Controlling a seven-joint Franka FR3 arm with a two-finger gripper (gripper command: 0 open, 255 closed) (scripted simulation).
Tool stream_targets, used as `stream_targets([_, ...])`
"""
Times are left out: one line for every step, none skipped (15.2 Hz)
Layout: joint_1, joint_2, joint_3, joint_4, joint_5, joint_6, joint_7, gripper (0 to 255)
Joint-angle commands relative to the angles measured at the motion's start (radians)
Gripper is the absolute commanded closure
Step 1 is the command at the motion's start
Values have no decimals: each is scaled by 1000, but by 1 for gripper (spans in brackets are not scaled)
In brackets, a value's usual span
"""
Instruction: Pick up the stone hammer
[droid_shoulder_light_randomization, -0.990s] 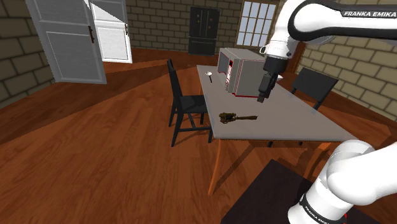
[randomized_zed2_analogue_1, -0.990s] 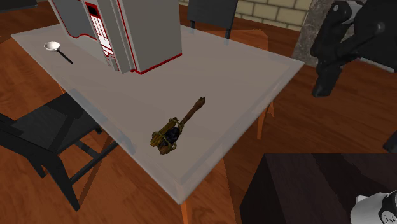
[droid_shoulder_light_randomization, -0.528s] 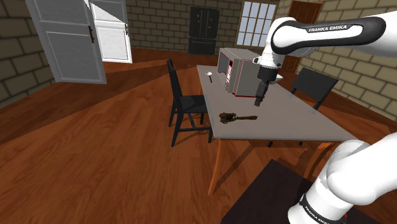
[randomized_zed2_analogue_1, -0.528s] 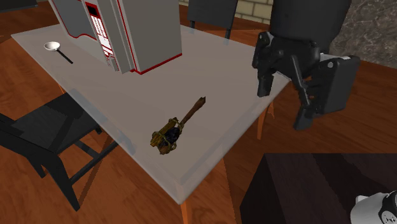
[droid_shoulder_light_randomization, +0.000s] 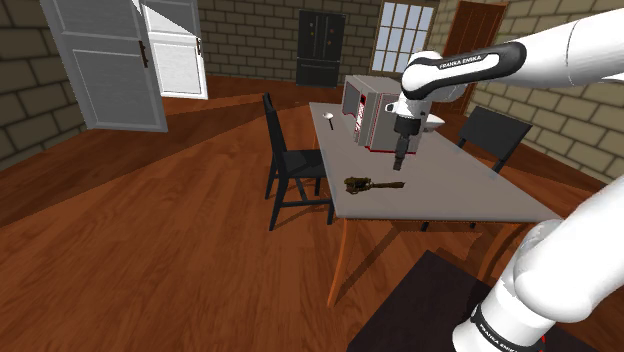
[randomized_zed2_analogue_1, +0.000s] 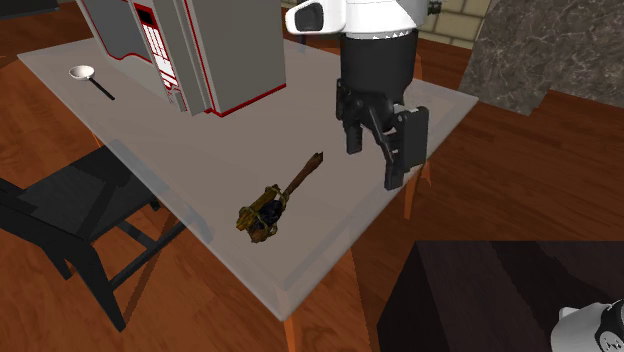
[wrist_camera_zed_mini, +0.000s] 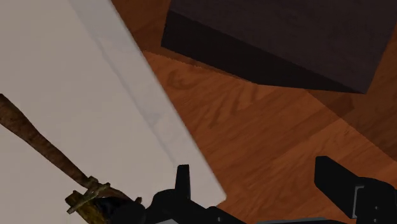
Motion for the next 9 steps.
stream_targets([-2, 77, -29, 29, 9, 32, -75, 0])
stream_targets([-3, 118, -41, 52, 17, 42, -109, 0])
stream_targets([-4, 159, -51, 75, 27, 51, -144, 0])
stream_targets([-7, 201, -60, 101, 37, 59, -178, 0])
stream_targets([-11, 243, -67, 127, 49, 66, -212, 0])
stream_targets([-15, 286, -73, 155, 61, 71, -245, 0])
stream_targets([-21, 329, -77, 185, 74, 76, -278, 0])
stream_targets([-29, 372, -80, 216, 87, 79, -310, 0])
stream_targets([-37, 416, -81, 249, 101, 81, -341, 0])
